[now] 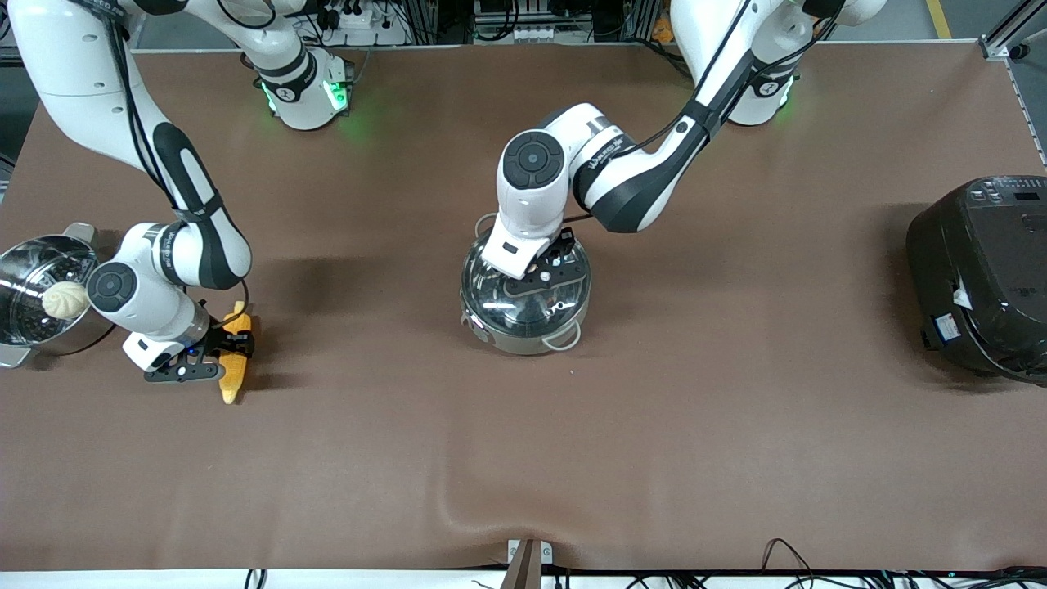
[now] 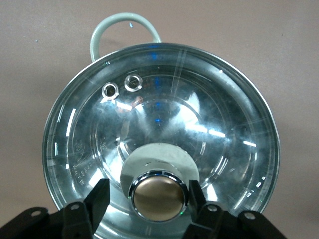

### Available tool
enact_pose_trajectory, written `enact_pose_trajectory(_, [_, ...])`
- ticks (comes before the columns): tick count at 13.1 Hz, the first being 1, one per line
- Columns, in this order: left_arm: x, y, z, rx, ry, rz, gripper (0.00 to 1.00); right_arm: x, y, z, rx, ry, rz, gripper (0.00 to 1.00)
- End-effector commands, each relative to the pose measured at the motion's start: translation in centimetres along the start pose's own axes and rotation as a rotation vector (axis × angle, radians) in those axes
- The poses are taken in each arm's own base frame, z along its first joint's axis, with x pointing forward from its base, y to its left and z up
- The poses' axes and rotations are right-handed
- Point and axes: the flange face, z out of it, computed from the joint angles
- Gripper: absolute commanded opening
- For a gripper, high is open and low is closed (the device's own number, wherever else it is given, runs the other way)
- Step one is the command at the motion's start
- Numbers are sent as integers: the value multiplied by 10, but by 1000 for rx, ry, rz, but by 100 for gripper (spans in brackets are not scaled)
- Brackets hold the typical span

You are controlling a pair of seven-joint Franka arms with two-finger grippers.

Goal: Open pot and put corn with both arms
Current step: 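Grasp the lid knob with the left gripper while the right gripper grasps corn, then lift the lid off with the left gripper while the right gripper lifts corn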

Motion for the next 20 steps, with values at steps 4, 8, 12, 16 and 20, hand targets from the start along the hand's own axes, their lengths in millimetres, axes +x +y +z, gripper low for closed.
enact_pose_trajectory(4, [0,6,6,11,20,-10,0,11,-16,-29,42,-83,19,3])
enact_pose_trajectory(8, [0,6,8,14,19,-24,0,46,-34,-98,63,-118,11,3])
enact_pose_trajectory(12, [2,-3,-51,-38,59,-34,0,70,-75,-171,81,-153,70,4])
enact_pose_trajectory(16, [24,-57,-137,4,87,-29,0,73,-113,-223,96,-190,72,5])
enact_pose_trajectory(20, [91,-159,-212,19,109,24,0,59,-218,-287,70,-240,162,5])
